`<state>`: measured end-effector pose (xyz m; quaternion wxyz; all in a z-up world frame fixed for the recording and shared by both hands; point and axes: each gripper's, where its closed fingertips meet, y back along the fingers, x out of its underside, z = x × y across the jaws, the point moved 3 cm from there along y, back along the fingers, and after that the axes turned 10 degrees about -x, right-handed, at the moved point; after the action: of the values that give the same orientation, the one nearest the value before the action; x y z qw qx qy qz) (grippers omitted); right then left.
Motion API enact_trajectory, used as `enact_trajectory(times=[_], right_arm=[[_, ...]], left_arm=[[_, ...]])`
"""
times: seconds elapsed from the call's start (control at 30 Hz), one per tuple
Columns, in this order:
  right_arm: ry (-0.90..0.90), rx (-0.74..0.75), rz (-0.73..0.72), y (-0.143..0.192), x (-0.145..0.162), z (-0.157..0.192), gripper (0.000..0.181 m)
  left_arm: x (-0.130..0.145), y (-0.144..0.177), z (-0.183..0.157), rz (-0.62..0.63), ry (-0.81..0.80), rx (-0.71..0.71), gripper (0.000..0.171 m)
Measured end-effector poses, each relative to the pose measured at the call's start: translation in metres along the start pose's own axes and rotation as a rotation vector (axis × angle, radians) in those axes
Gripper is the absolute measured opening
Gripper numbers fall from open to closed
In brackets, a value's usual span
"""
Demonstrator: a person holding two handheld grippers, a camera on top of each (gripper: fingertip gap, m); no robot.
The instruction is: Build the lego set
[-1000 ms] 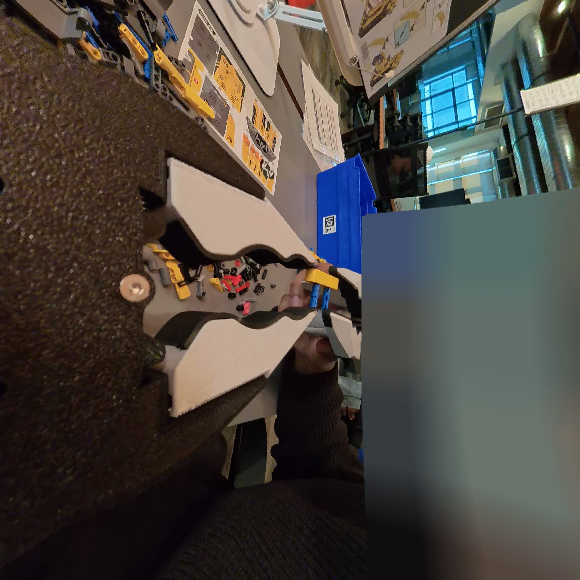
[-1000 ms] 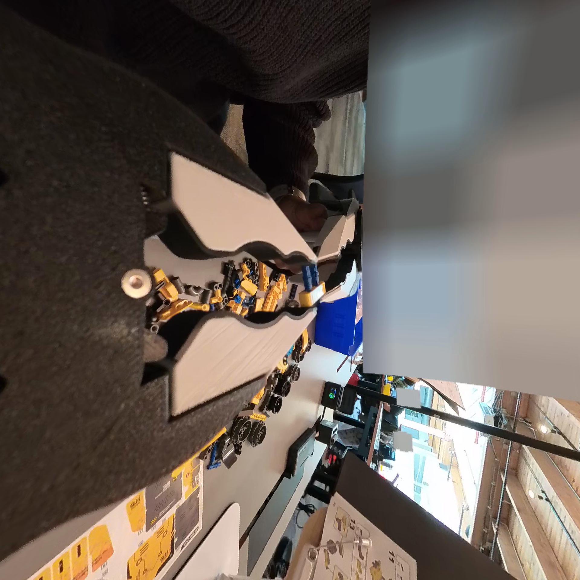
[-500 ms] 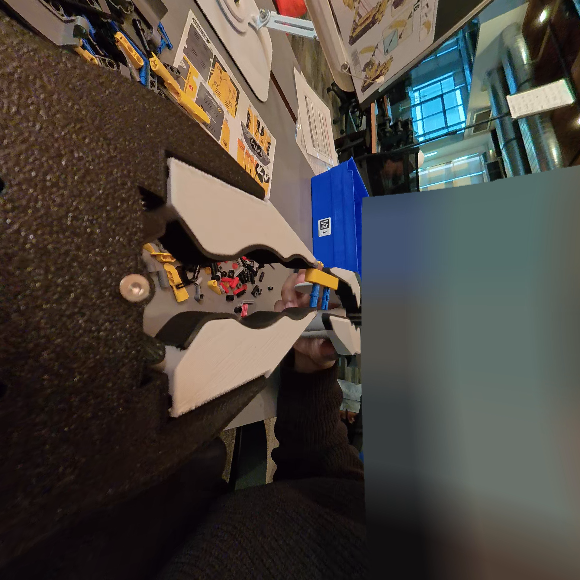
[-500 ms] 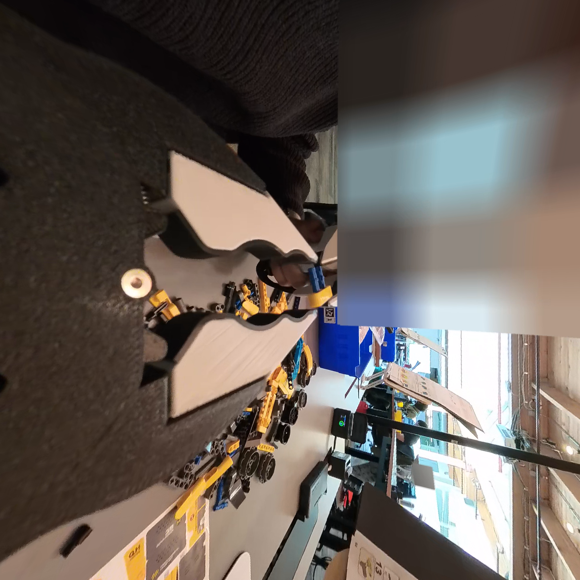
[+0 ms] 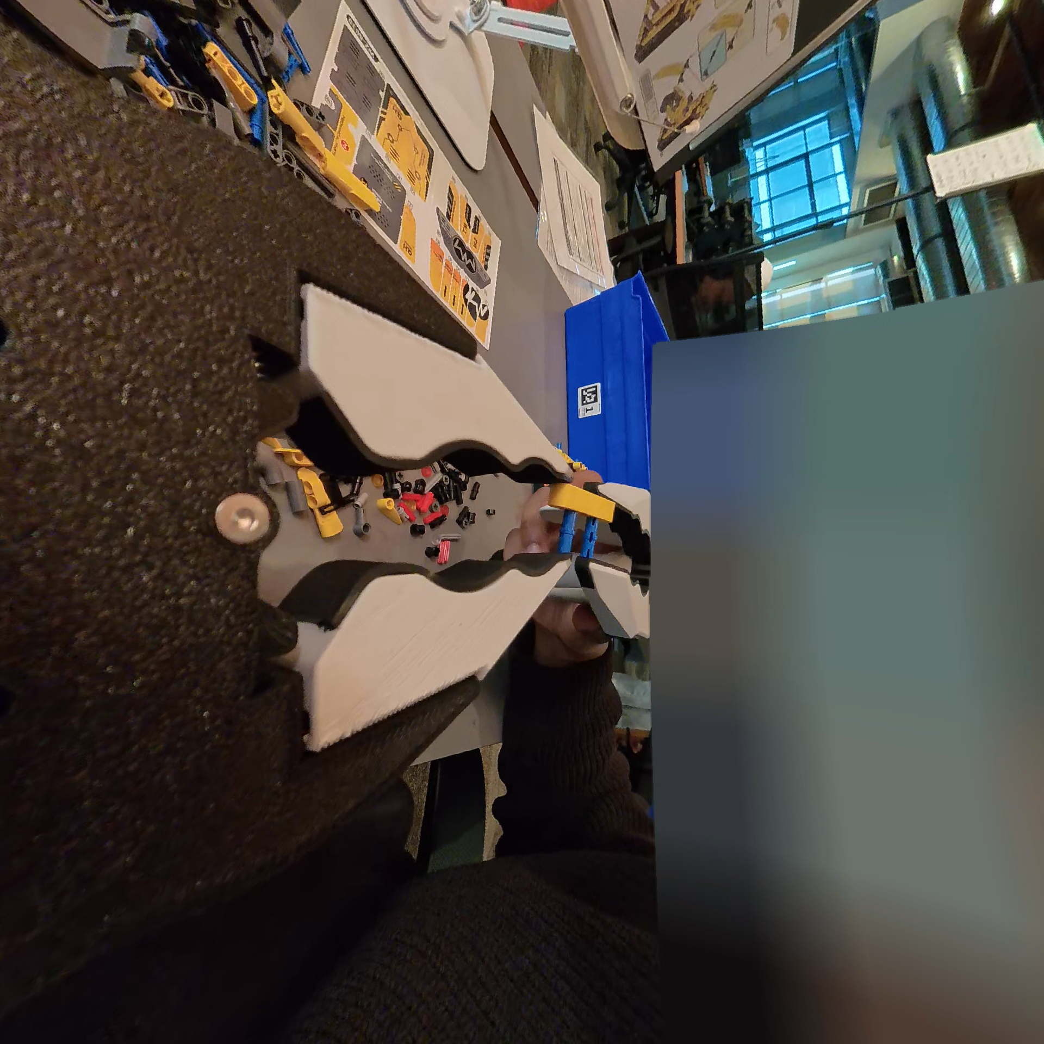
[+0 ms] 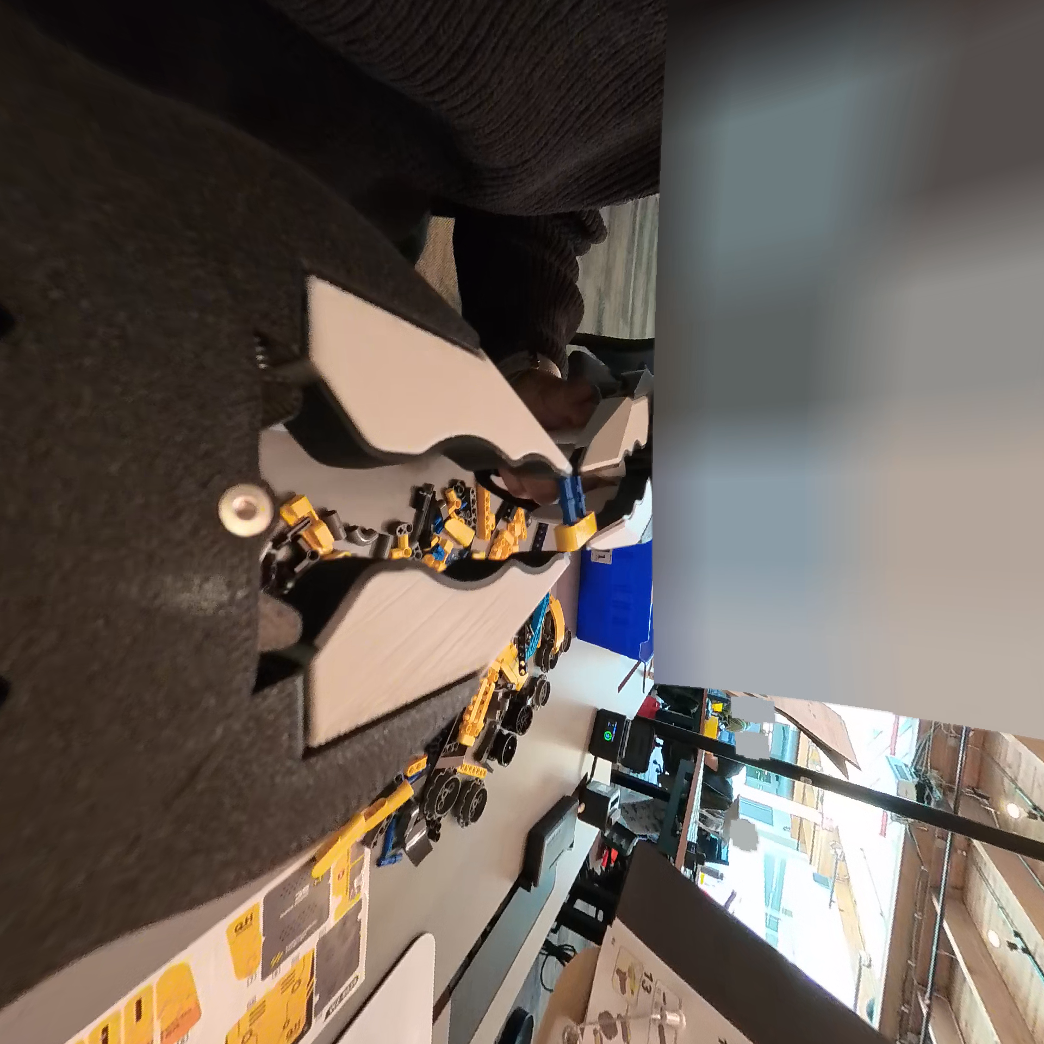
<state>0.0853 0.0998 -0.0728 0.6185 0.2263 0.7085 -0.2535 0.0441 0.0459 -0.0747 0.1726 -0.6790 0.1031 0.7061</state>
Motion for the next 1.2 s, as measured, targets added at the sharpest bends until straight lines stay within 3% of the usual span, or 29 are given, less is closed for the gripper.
enact_trajectory(times=[0.6,1.2], right_arm=[[0.11,0.059,0.074,-0.0002,0.0005,-0.001,0.016],[0.067,0.051,0.047,-0.0012,0.0023,-0.0037,0.017]], left_arm=[[0.0027,-0.0008,0.0026,0.024,-0.032,-0.047,0.016],[0.0035,-0.0005,0.0053,0.027,-0.01,-0.047,0.016]])
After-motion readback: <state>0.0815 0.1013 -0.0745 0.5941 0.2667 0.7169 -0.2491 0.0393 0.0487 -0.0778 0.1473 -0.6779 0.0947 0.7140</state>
